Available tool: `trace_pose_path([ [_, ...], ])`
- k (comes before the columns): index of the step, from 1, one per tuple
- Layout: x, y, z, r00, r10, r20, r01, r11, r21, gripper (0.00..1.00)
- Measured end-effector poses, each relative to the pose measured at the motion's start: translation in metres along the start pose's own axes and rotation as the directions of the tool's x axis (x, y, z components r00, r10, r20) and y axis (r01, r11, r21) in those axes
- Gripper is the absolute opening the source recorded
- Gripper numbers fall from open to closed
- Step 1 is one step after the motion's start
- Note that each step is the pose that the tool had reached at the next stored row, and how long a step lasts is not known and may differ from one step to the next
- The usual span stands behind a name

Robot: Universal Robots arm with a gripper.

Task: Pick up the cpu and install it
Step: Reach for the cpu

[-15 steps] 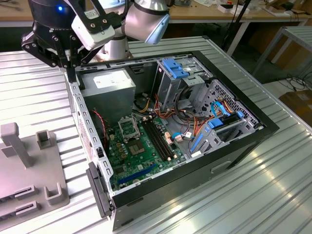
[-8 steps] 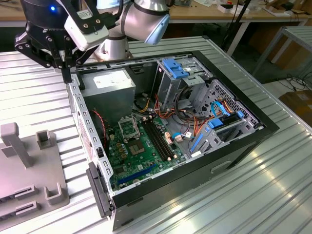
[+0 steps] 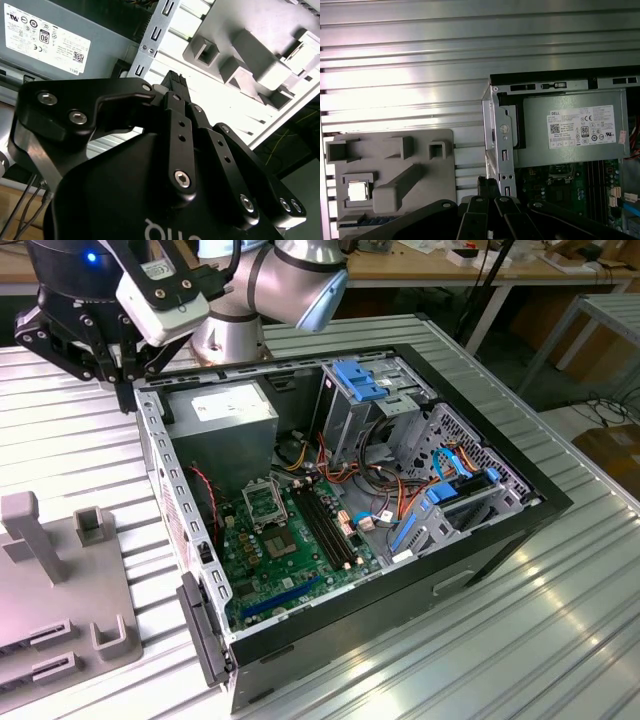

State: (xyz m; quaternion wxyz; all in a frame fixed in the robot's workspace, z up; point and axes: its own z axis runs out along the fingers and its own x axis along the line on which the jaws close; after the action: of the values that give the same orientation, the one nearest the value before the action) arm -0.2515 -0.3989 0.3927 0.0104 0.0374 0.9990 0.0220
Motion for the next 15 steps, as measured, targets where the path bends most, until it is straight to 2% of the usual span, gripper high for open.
trace_pose_path([
  [8,0.0016,-0.0001,-0.0001,1.0,0.0,0.0,0.0,1.0,0.0001,0.11],
  [15,0.0056,-0.0004,-0.0001,1.0,0.0,0.0,0.0,1.0,0.0,0.11],
])
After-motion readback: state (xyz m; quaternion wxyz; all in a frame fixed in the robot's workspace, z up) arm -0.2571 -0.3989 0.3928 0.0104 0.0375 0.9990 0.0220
